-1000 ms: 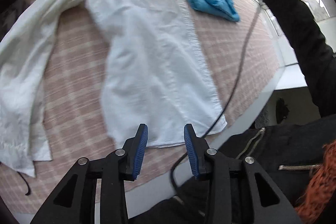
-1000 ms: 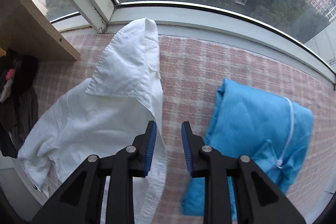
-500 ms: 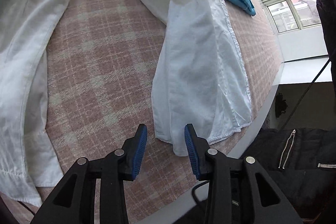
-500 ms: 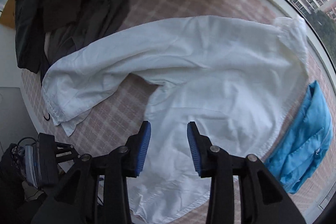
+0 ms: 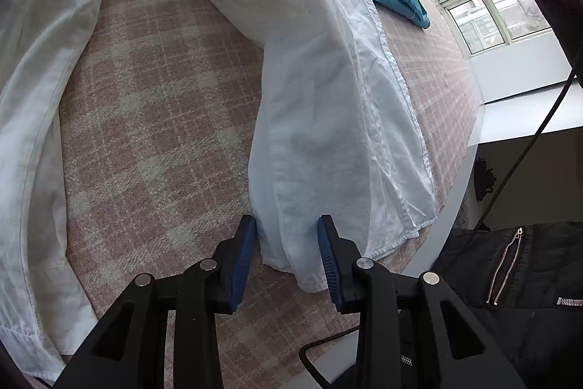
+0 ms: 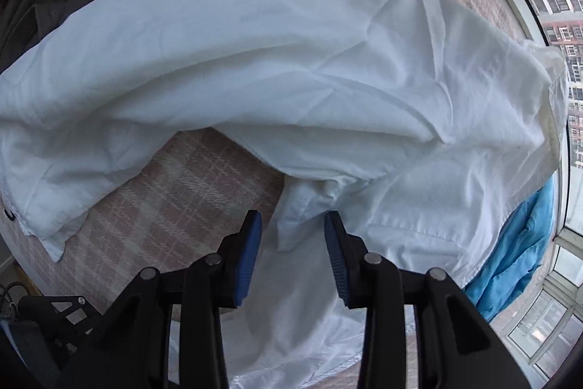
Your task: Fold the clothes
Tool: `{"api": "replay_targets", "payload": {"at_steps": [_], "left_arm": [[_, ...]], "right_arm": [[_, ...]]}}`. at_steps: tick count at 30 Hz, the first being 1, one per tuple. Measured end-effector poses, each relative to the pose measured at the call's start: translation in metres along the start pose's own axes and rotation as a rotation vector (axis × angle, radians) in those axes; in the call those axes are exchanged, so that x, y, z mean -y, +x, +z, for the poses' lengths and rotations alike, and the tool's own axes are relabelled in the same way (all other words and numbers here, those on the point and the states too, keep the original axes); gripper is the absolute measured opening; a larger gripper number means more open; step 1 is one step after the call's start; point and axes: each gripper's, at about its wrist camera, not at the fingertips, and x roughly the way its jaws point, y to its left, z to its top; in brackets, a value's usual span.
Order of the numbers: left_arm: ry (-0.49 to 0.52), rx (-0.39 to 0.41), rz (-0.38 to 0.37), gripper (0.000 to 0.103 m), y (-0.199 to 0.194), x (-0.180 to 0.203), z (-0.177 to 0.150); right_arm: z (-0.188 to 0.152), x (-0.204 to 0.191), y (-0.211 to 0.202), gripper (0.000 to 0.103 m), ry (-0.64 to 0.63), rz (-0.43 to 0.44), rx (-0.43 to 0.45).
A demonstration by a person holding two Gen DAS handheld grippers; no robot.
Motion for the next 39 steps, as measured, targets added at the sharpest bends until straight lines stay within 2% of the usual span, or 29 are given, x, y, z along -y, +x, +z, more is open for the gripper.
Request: {"api": "replay_targets", "payload": {"at_steps": [2,3,7,14,20,22,25,28,31,32,35,39], "left_arm": [[-0.006,0.006,0.026,0.008,0.001,0.000,0.000],[-0.018,0.009,0.028,0.006,0.001,-0.001,0.000],[0.011,0.037,0.062,0.002,-0.005,0.009,-0.005],[0.063,0.098,0.111,0.002,-0.034,0.039,-0.018],[0.100,0.146,0.156,0.002,-0.045,0.065,-0.030],[0.081,0.136,0.175,0.002,-0.039,0.058,-0.032],[-0.004,0.087,0.169,0.004,-0.025,0.031,-0.030],[-0.075,0.054,0.180,0.006,-0.012,0.012,-0.029],[-0.074,0.056,0.201,0.007,-0.020,0.010,-0.034],[-0.066,0.058,0.204,0.012,-0.026,0.011,-0.036],[-0.032,0.088,0.272,0.013,-0.047,0.017,-0.040],[0.064,0.138,0.309,0.013,-0.057,0.033,-0.012]], "right_arm": [[-0.003,0.009,0.002,0.021,0.021,0.029,0.010],[-0.006,0.014,0.002,0.009,0.032,0.047,0.017],[-0.018,0.027,-0.011,0.005,0.053,0.107,0.087],[-0.041,0.057,-0.048,0.004,0.137,0.238,0.232],[-0.040,0.072,-0.055,0.004,0.212,0.374,0.283],[-0.030,0.056,-0.046,0.004,0.178,0.382,0.285],[-0.015,0.037,-0.034,0.007,0.129,0.387,0.269],[-0.022,0.051,-0.050,0.011,0.157,0.482,0.295],[-0.049,0.075,-0.088,0.012,0.146,0.544,0.383],[-0.063,0.084,-0.098,0.013,0.140,0.522,0.417],[-0.104,0.110,-0.105,0.020,0.160,0.432,0.470],[-0.139,0.131,-0.035,0.020,0.246,0.421,0.383]]}}
